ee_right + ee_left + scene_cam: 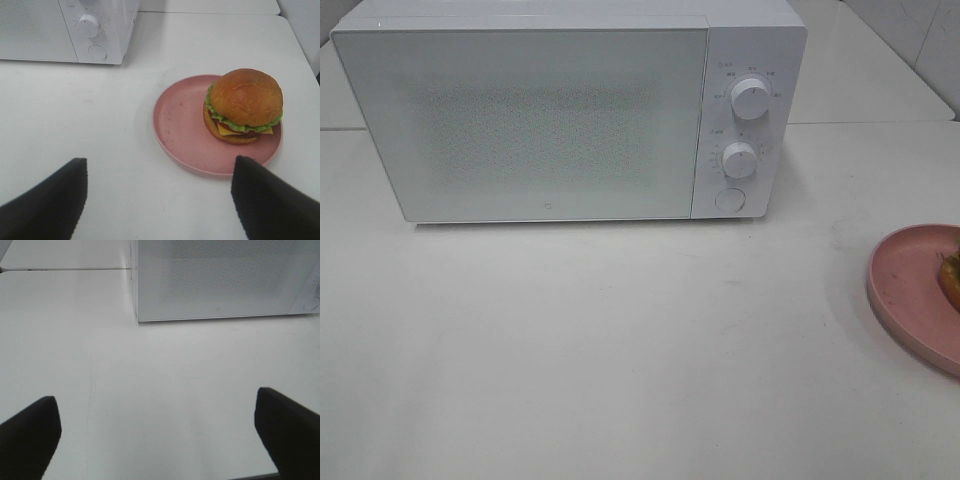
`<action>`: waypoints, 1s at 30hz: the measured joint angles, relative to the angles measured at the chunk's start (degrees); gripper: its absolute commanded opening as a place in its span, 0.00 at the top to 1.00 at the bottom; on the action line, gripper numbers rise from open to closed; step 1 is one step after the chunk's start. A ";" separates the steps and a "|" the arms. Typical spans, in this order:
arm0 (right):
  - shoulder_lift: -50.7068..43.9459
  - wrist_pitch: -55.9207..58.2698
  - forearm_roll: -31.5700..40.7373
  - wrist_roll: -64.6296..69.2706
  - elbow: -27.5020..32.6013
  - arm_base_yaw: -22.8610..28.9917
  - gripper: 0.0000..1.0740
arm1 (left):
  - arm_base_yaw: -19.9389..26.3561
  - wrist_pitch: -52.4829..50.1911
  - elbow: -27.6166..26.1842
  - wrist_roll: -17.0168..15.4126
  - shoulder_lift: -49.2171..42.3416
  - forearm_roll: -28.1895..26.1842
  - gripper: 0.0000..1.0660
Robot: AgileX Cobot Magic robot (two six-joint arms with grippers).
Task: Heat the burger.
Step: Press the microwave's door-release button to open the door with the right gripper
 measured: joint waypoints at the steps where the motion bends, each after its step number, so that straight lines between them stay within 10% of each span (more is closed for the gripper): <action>1: 0.00 0.00 0.00 0.00 0.00 0.00 0.29 | 0.00 0.00 0.00 0.00 0.00 0.00 0.03; 30: 0.80 -1.60 0.11 0.00 -0.80 0.00 0.29 | 0.00 0.06 0.00 0.00 0.00 0.00 0.03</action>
